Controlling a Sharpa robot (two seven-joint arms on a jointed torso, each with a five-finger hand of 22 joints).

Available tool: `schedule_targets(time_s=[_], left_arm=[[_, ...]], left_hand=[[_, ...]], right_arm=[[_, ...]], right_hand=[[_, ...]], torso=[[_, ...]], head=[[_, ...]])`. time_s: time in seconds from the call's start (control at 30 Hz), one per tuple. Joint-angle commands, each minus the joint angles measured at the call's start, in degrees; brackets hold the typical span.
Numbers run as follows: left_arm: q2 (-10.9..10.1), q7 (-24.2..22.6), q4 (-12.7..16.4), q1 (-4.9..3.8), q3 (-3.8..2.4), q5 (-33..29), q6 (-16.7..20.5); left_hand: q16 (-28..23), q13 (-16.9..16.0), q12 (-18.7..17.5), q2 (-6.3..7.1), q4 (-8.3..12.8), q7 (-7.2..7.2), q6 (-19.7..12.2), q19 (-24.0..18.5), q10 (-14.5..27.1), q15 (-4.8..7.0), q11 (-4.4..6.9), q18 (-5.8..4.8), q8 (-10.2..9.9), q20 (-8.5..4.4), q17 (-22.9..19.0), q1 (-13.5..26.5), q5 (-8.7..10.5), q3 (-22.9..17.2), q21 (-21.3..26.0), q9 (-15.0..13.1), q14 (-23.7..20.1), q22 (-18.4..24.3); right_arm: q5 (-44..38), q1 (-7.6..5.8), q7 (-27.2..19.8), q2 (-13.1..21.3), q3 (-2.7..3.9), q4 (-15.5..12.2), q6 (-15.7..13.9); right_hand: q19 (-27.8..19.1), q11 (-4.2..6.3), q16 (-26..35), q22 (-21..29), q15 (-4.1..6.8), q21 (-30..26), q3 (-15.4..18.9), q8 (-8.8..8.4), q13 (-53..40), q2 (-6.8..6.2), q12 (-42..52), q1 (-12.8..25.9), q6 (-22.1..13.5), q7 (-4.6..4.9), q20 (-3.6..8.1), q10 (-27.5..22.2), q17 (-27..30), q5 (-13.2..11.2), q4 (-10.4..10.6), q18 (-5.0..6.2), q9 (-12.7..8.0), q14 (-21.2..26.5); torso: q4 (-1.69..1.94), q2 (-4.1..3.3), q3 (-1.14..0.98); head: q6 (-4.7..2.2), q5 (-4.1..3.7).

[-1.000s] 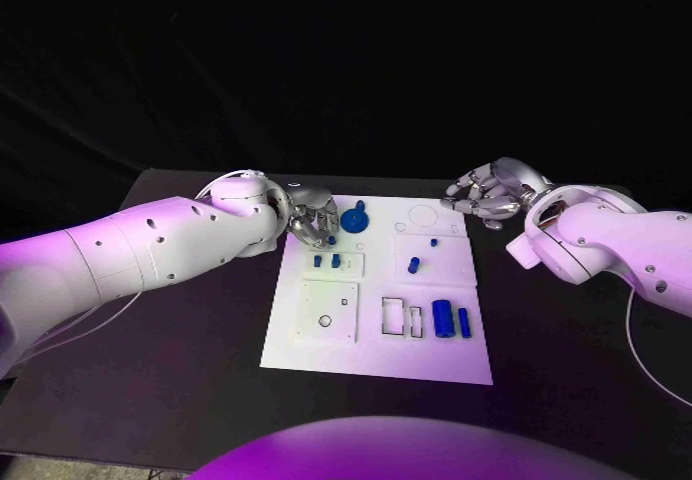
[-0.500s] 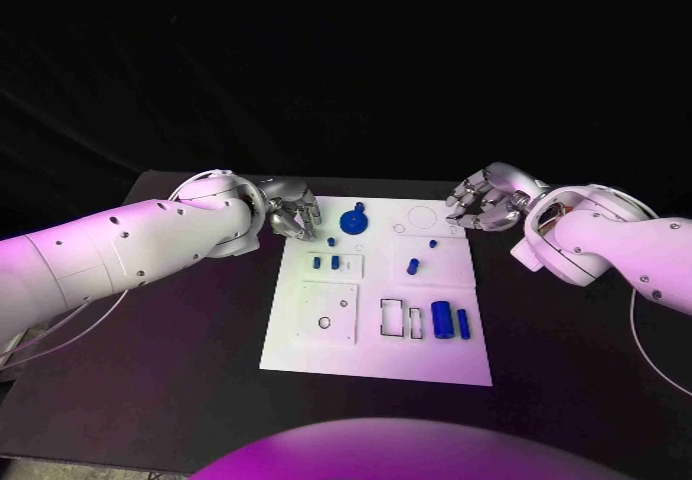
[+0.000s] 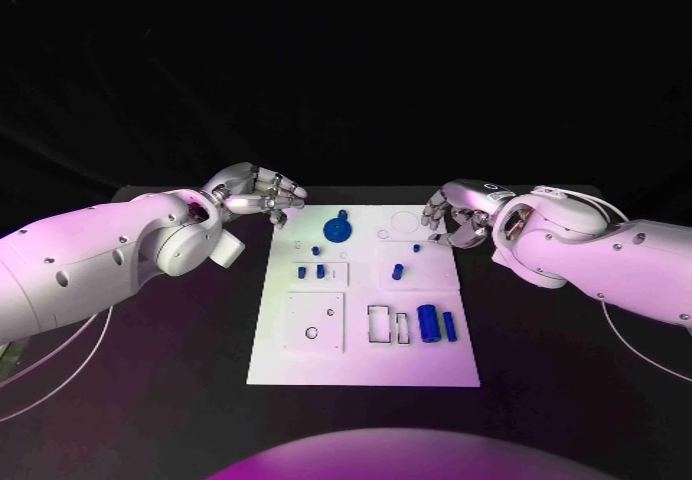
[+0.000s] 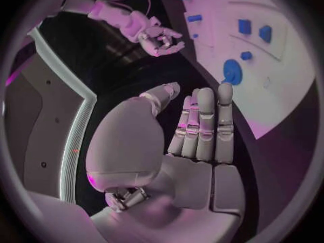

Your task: Assemble the parts on the task board

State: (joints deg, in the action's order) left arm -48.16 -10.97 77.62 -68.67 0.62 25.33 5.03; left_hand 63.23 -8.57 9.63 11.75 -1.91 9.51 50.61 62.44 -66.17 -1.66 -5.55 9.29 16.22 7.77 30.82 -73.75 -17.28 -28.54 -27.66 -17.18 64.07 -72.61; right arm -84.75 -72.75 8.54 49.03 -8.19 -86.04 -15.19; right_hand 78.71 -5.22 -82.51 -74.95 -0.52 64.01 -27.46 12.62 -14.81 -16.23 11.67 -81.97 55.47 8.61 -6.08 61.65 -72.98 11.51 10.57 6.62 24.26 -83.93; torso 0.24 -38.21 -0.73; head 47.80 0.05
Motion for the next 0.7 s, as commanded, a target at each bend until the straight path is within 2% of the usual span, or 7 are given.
schedule_targets(time_s=[0.03, 0.13, 0.27, 0.3, 0.5, 0.7], left_arm=[[-0.7, -6.32, 1.71, -0.02, -0.06, -15.99, -0.98], [-1.15, -6.97, 2.64, 0.0, -0.06, -17.68, -1.23], [-1.53, -7.4, 3.42, 0.01, -0.06, -19.51, -1.15], [-1.61, -7.42, 3.54, 0.01, -0.06, -20.07, -1.12], [-2.01, -7.64, 4.1, 0.01, -0.06, -21.68, -0.84], [-2.29, -7.58, 4.65, 0.01, -0.06, -22.09, -0.81]], left_hand=[[-0.38, -0.09, 0.23, -0.52, -0.24, -0.02, -0.21, -0.12, -0.38, 0.12, -0.05, 1.12, 0.21, -0.13, -0.09, -0.01, 0.27, 0.15, 0.43, -0.05, -0.22, 0.14], [-0.4, -0.12, 0.29, -0.57, -0.22, -0.04, -0.23, -0.1, -0.41, 0.14, -0.03, 1.12, 0.22, -0.14, -0.12, -0.05, 0.33, 0.15, 0.49, -0.05, -0.21, 0.18], [-0.44, -0.17, 0.4, -0.63, -0.24, -0.06, -0.23, -0.05, -0.46, 0.16, 0.0, 1.13, 0.25, -0.16, -0.17, -0.03, 0.39, 0.2, 0.58, -0.06, -0.2, 0.26], [-0.45, -0.19, 0.44, -0.68, -0.25, -0.06, -0.22, -0.04, -0.49, 0.17, 0.01, 1.13, 0.27, -0.16, -0.19, -0.03, 0.4, 0.2, 0.62, -0.07, -0.19, 0.29], [-0.49, -0.24, 0.57, -0.81, -0.29, -0.09, -0.2, 0.02, -0.55, 0.19, 0.05, 1.13, 0.32, -0.18, -0.26, 0.01, 0.42, 0.23, 0.73, -0.09, -0.17, 0.38], [-0.49, -0.24, 0.57, -0.81, -0.29, -0.09, -0.2, 0.02, -0.55, 0.19, 0.05, 1.13, 0.32, -0.18, -0.26, 0.01, 0.42, 0.23, 0.73, -0.09, -0.17, 0.38]], right_arm=[[-9.29, 0.27, 1.33, -0.54, -0.03, -0.13, 2.95], [-10.67, 0.58, 1.7, -1.06, -0.05, -0.06, 3.15], [-12.14, 1.1, 2.5, -1.86, -0.06, 0.07, 3.55], [-12.39, 1.26, 2.62, -2.05, -0.06, 0.12, 3.61], [-13.03, 2.03, 2.73, -3.11, -0.06, 0.64, 3.74], [-13.19, 2.65, 2.81, -3.94, -0.07, 1.15, 3.98]], right_hand=[[1.11, -0.02, -0.37, -2.16, -0.36, 1.99, -0.24, -0.31, 0.55, -0.28, -0.6, 0.91, 0.81, 0.04, 0.1, 1.15, -0.3, -0.14, -0.65, -1.4, -0.12, -2.86], [1.16, -0.02, -0.34, -2.25, -0.36, 2.1, -0.26, -0.36, 0.74, -0.36, -0.85, 1.12, 0.83, 0.05, 0.11, 1.24, -0.16, -0.17, -0.81, -1.41, -0.17, -2.86], [0.93, -0.5, 0.02, -2.21, -0.57, 1.68, 0.82, -1.05, 1.81, -0.42, -2.72, 2.37, 0.16, 0.62, -0.3, 0.25, 0.87, -0.63, -1.92, -1.37, -0.58, -2.57], [0.96, -0.53, -0.01, -2.26, -0.57, 1.75, 0.88, -1.05, 1.87, -0.41, -2.84, 2.41, 0.19, 0.61, -0.34, 0.19, 0.81, -0.64, -1.99, -1.38, -0.59, -2.57], [1.09, -0.49, -0.09, -2.48, -0.56, 2.07, 0.91, -0.88, 2.12, -0.07, -3.26, 2.53, 0.72, 0.49, -0.48, 0.34, 0.71, -0.59, -2.34, -1.42, -0.6, -2.56], [1.36, -0.21, -0.36, -2.92, -0.4, 2.69, -0.04, -0.73, 2.29, 0.34, -3.27, 2.54, 1.36, 0.19, -0.35, 1.92, 0.36, -0.36, -2.83, -1.47, -0.64, -2.66]], torso=[[0.03, -0.03, 0.01], [0.14, -0.01, 0.05], [0.21, 0.04, 0.05], [0.25, 0.04, 0.08], [0.13, -0.03, -0.06], [0.11, -0.06, 0.0]], head=[[-0.12, -0.75], [-0.1, -0.82], [-0.07, -0.75], [-0.1, -0.77], [-0.04, -0.51], [0.05, -0.46]])
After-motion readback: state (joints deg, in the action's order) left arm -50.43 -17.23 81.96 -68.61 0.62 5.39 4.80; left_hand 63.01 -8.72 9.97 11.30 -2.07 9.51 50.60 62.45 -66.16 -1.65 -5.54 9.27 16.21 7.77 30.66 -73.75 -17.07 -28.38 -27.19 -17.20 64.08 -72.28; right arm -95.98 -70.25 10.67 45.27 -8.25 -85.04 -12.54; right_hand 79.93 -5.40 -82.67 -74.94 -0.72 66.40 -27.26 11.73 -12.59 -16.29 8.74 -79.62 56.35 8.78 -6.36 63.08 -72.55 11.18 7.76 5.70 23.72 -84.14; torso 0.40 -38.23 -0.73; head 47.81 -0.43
